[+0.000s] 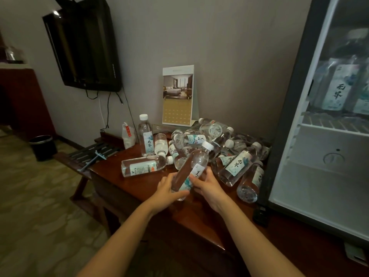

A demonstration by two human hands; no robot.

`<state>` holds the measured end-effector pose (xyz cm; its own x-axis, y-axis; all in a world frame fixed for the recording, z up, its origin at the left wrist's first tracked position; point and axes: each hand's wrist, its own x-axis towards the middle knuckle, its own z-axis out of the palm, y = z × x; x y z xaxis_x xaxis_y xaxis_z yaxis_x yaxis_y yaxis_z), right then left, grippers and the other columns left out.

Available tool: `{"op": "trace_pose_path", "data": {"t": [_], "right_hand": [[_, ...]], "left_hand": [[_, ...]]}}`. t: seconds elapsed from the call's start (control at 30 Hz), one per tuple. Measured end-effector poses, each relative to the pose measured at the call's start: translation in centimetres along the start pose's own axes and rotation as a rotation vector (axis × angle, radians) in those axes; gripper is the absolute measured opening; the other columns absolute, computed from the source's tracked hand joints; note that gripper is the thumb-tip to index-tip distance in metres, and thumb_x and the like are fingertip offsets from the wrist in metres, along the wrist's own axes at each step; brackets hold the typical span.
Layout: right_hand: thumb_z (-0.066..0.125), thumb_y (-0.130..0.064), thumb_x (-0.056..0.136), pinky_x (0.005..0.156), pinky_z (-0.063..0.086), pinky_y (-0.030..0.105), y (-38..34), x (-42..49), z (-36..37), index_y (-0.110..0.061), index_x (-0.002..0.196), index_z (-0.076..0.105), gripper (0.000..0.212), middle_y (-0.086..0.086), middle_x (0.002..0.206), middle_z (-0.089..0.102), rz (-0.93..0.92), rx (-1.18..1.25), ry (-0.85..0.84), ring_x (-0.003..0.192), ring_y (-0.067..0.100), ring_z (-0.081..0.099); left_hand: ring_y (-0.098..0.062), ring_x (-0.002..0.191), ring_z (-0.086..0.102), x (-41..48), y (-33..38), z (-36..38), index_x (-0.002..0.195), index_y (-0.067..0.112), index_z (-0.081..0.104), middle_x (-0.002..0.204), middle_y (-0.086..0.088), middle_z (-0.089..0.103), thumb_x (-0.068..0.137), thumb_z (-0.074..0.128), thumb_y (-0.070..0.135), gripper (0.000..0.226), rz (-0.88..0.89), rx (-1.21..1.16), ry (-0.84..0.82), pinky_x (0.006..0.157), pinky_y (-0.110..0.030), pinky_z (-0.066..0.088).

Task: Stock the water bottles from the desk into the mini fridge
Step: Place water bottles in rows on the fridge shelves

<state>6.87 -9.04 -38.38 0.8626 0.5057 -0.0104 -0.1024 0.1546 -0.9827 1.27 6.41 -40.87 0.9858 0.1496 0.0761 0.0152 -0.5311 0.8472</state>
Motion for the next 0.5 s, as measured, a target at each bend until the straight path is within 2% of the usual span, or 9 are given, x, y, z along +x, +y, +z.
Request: {"op": "trace_pose_path", "data": {"t": [0.07,0.13,0.2,0.27,0.33,0.4,0.5], "right_hand": [[0.063,-0.010,0.085,0.078,0.055,0.027,0.1,-0.4,0.0,-0.019,0.126,0.039,0.048,0.003,0.114,0.062,-0.024,-0.013,0.023,0.101,0.016,0.063],[0.062,-0.009,0.086,0.072,0.055,0.022,-0.1,-0.9,0.0,-0.022,0.128,0.037,0.050,0.005,0.119,0.059,-0.064,-0.029,0.027,0.103,0.013,0.062],[0.061,-0.005,0.087,0.081,0.055,0.026,-0.6,-1.5,-0.1,-0.029,0.137,0.028,0.065,0.003,0.129,0.052,-0.114,-0.106,-0.011,0.111,0.014,0.057],[0.059,0.003,0.085,0.099,0.047,0.037,-1.5,-2.1,-0.7,-0.034,0.146,0.015,0.084,-0.004,0.135,0.045,-0.150,-0.222,-0.111,0.123,0.015,0.048],[0.059,0.009,0.080,0.103,0.041,0.033,-2.4,-2.7,-1.9,-0.037,0.147,0.007,0.096,-0.013,0.132,0.043,-0.137,-0.340,-0.212,0.126,0.010,0.042],[0.062,0.010,0.076,0.100,0.041,0.027,-2.9,-3.5,-3.1,-0.039,0.146,0.008,0.101,-0.014,0.131,0.044,-0.090,-0.399,-0.241,0.124,0.007,0.043],[0.066,0.010,0.074,0.080,0.049,0.016,-2.5,-4.7,-4.3,-0.040,0.139,0.020,0.094,-0.012,0.123,0.054,-0.055,-0.381,-0.183,0.108,0.000,0.054]], "left_hand": [[-0.017,0.121,0.031,-0.3,0.4,0.1,0.135,0.036,0.035,0.120,0.003,0.037,0.078,0.071,0.040,0.068,0.013,0.078,0.019,0.107,-0.042,0.035],[-0.016,0.119,0.040,-0.5,1.4,0.5,0.134,0.034,0.038,0.120,0.004,0.044,0.076,0.074,0.035,0.068,0.072,0.088,0.024,0.104,-0.041,0.039],[-0.007,0.114,0.052,-0.6,2.5,1.2,0.137,0.028,0.036,0.123,0.008,0.052,0.075,0.077,0.022,0.074,0.106,-0.075,-0.058,0.098,-0.033,0.047],[0.002,0.112,0.052,-0.7,3.1,2.1,0.142,0.025,0.022,0.128,0.012,0.049,0.074,0.076,0.008,0.089,0.114,-0.214,-0.174,0.091,-0.019,0.048],[0.002,0.115,0.048,-0.7,3.5,2.8,0.141,0.028,0.014,0.130,0.013,0.044,0.071,0.077,0.003,0.098,0.135,-0.244,-0.230,0.086,-0.012,0.046],[-0.001,0.119,0.047,-0.6,3.9,3.3,0.136,0.029,0.015,0.132,0.009,0.043,0.069,0.078,0.000,0.096,0.139,-0.262,-0.258,0.089,-0.015,0.047],[-0.003,0.111,0.050,-0.7,4.4,4.3,0.123,0.020,0.018,0.127,0.000,0.045,0.073,0.075,0.002,0.078,0.083,-0.236,-0.282,0.088,-0.020,0.049]]}}
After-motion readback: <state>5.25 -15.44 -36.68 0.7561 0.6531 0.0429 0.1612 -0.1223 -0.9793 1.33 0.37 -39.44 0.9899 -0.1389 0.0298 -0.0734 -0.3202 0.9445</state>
